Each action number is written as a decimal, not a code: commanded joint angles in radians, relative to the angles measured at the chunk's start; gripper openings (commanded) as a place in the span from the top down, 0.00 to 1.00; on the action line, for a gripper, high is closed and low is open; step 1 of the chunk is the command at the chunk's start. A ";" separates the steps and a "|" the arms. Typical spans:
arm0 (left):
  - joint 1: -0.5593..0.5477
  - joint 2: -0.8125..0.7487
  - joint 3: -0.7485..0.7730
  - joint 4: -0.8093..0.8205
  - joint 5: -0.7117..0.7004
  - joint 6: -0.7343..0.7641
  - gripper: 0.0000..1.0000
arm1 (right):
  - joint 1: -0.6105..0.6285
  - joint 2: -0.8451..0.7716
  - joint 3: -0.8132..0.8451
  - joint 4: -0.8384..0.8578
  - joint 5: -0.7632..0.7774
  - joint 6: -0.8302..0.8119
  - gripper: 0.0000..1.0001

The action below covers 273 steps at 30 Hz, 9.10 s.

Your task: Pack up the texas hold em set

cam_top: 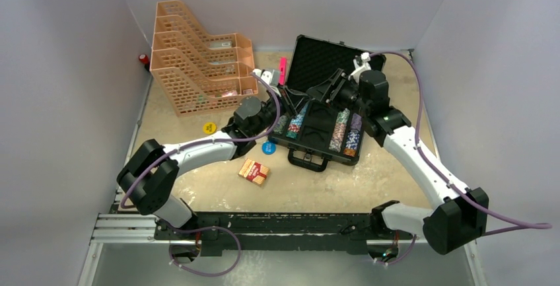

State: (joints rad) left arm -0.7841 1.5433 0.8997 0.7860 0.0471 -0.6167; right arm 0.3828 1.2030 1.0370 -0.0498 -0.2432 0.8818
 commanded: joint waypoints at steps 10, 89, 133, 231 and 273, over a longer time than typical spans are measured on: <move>0.000 0.108 0.260 -0.331 0.285 0.471 1.00 | -0.126 -0.157 0.121 -0.146 0.257 -0.122 0.21; -0.074 0.525 0.566 -0.305 0.549 0.890 0.70 | -0.637 -0.142 -0.335 -0.157 -0.140 -0.323 0.59; -0.068 0.294 0.307 -0.352 0.271 0.866 0.66 | -0.465 0.086 -0.333 -0.053 0.094 -0.347 0.76; 0.283 0.385 0.302 -1.727 -0.410 -1.218 0.24 | 0.004 -0.049 -0.195 -0.108 0.243 -0.289 0.46; 0.301 -0.062 0.307 -1.463 -0.026 -1.178 0.63 | 0.284 0.190 -0.093 0.451 0.036 -0.224 0.19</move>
State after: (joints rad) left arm -0.4900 1.4845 1.1690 -0.7422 -0.0910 -1.8122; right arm 0.6724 1.3670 0.8524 0.3443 -0.2272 0.6395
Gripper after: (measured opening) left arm 0.667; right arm 0.805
